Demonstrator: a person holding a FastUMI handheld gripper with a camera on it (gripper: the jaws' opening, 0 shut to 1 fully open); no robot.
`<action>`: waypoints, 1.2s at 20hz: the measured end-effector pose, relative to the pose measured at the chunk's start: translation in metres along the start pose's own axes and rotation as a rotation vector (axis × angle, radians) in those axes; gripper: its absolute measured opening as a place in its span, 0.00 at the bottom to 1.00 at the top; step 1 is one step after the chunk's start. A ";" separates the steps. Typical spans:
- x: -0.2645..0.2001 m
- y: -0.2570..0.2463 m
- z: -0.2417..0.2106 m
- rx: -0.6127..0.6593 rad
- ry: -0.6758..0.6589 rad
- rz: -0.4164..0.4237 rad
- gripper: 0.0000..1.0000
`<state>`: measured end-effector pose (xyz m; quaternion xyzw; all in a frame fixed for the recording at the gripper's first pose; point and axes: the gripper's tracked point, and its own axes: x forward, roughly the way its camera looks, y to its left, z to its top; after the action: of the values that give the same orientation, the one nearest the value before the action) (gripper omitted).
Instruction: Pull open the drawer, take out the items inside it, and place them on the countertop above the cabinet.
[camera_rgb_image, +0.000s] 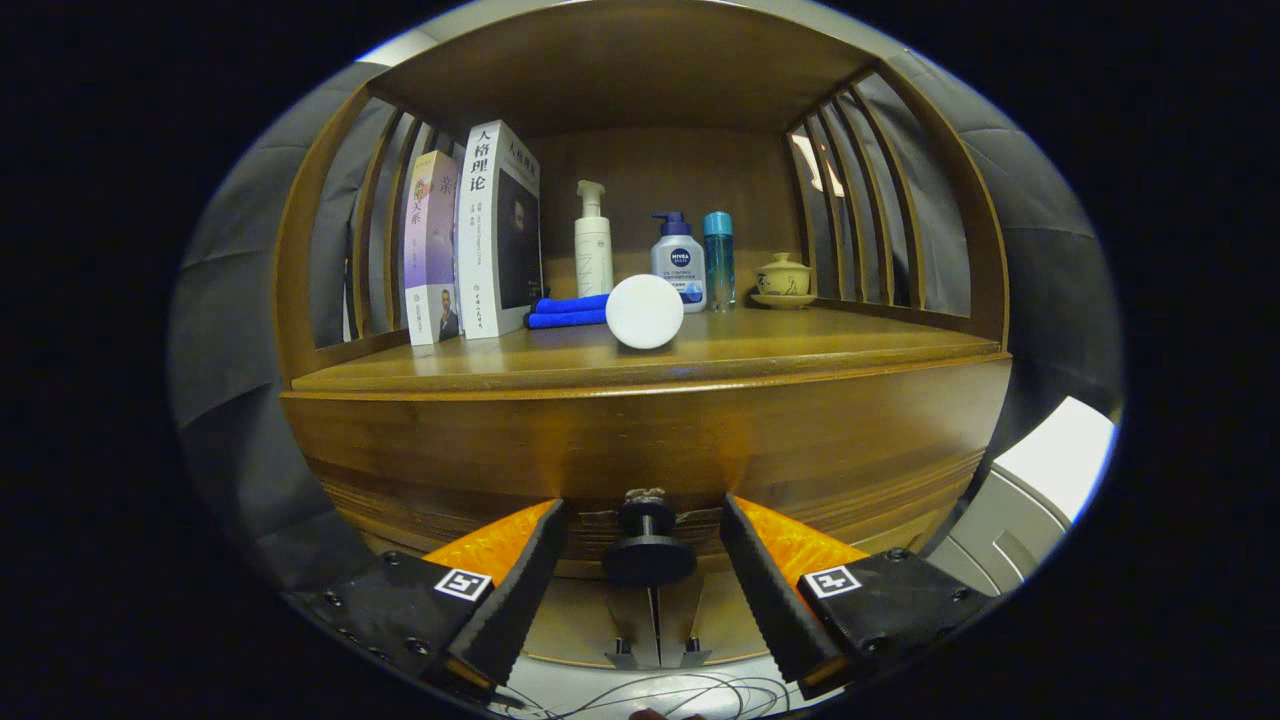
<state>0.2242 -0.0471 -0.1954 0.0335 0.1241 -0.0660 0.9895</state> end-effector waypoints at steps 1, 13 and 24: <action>0.003 -0.002 0.002 -0.021 0.001 -0.012 0.98; -0.167 -0.041 0.106 0.070 -0.248 -0.030 0.98; -0.260 -0.040 0.181 0.030 -0.385 0.041 0.97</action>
<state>0.0123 -0.0698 0.0429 0.0373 -0.0692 -0.0529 0.9955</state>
